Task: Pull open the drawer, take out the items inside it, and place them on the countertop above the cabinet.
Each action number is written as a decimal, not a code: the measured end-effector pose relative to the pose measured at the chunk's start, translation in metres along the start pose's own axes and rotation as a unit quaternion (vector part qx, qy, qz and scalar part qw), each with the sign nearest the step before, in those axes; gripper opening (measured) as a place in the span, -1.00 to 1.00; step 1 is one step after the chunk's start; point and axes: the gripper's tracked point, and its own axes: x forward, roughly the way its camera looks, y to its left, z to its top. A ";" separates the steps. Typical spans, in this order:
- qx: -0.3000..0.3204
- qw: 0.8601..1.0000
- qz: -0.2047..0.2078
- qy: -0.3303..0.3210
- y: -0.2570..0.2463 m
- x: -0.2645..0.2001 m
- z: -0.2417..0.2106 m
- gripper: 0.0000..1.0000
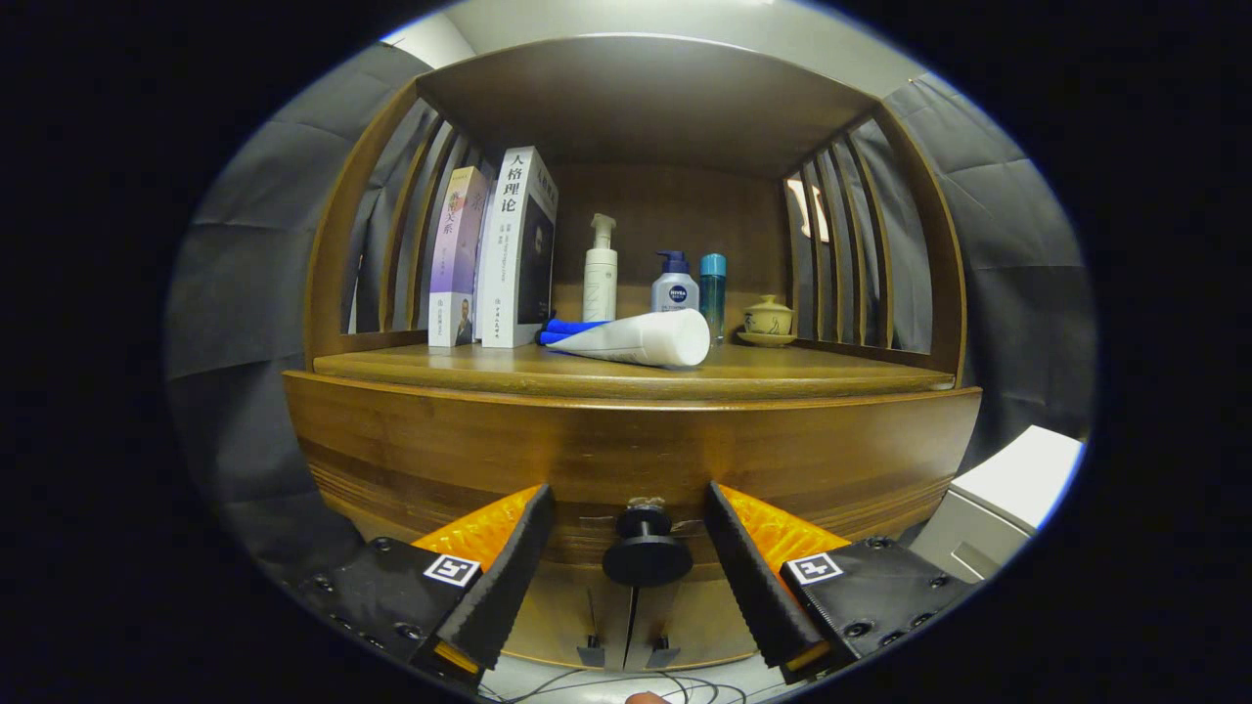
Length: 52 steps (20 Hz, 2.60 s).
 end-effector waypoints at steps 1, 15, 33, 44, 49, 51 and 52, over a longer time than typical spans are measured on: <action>0.000 1.000 0.000 -0.002 0.000 0.003 0.001 0.96; 0.022 0.999 0.031 -0.034 -0.012 -0.052 0.042 0.98; 0.023 0.993 0.067 -0.097 -0.070 -0.222 0.129 0.98; 0.043 0.992 0.083 -0.089 -0.072 -0.240 0.124 0.98; 0.042 0.991 0.083 -0.094 -0.073 -0.241 0.127 0.96; 0.042 0.991 0.086 -0.089 -0.070 -0.240 0.124 0.96; 0.044 0.991 0.088 -0.088 -0.070 -0.241 0.124 0.96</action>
